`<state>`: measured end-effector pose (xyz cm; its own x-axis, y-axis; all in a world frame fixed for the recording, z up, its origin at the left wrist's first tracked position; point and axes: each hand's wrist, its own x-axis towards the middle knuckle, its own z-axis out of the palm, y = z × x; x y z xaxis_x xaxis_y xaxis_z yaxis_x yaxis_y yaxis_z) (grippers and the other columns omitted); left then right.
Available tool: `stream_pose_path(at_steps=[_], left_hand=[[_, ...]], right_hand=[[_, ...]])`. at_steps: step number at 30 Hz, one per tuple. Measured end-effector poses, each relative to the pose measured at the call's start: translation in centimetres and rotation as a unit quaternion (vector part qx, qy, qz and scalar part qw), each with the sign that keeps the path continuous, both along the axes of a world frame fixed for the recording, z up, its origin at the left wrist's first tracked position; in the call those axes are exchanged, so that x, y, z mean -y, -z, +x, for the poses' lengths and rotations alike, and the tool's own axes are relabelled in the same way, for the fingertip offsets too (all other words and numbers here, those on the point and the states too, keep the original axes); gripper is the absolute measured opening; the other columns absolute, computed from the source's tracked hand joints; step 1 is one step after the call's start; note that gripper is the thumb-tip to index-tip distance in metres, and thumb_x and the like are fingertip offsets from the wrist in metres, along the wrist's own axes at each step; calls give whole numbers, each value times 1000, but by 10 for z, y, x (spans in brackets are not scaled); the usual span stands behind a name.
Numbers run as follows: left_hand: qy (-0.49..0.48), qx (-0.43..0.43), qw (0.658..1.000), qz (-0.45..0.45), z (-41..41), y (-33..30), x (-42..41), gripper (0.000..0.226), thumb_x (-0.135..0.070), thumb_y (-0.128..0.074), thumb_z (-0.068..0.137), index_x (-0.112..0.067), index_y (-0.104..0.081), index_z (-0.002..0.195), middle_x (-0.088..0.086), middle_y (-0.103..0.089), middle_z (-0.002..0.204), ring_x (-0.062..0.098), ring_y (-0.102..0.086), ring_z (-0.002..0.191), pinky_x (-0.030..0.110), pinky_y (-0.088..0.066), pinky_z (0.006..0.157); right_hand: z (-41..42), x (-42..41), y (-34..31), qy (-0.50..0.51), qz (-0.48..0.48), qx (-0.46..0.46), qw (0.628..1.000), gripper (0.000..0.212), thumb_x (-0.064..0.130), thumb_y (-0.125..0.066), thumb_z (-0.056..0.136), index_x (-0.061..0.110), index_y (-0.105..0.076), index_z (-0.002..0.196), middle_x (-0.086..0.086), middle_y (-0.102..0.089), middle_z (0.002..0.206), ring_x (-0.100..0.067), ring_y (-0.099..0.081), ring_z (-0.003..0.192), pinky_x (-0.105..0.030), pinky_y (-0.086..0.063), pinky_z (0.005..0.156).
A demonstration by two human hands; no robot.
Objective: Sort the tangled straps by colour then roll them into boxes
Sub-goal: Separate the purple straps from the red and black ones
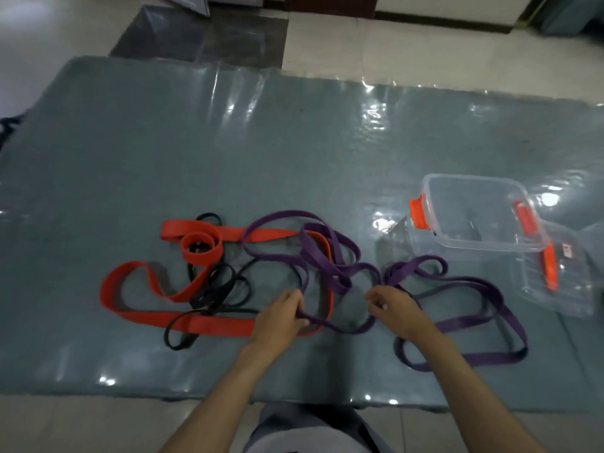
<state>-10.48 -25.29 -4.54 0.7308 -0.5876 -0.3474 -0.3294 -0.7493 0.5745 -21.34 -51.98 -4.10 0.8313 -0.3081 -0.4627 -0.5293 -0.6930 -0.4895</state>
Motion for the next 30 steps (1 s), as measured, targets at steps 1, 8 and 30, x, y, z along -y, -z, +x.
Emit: stream_pose_path(at_steps=[1, 8, 30], left_hand=[[-26, -3, 999, -28, 5, -2, -2, 32, -31, -78, 85, -28, -48, 95, -12, -56, 100, 14, -59, 90, 34, -42, 73], [-195, -49, 968, -151, 37, -16, -14, 42, 7, -77, 75, -18, -52, 97, 1, -49, 109, 17, -56, 96, 11, -43, 85], [-387, -280, 830, -287, 46, -18, 36, 24, 11, -72, 88, -13, -74, 87, -10, -71, 71, 11, -63, 76, 24, -50, 75]], right_hand=[[0, -2, 0, -6, -7, 4, 1000, 31, 32, -72, 92, 30, -65, 122, 6, -64, 108, -17, -63, 102, -42, -53, 95], [25, 0, 3, 14, -25, 52, 998, 61, 30, -72, 94, 25, -47, 149, -6, -49, 144, -32, -47, 130, -51, -43, 111], [106, 20, 42, -84, -51, 173, 980, 37, 49, -63, 93, 25, -68, 121, 0, -79, 99, -33, -74, 92, -44, -56, 90]])
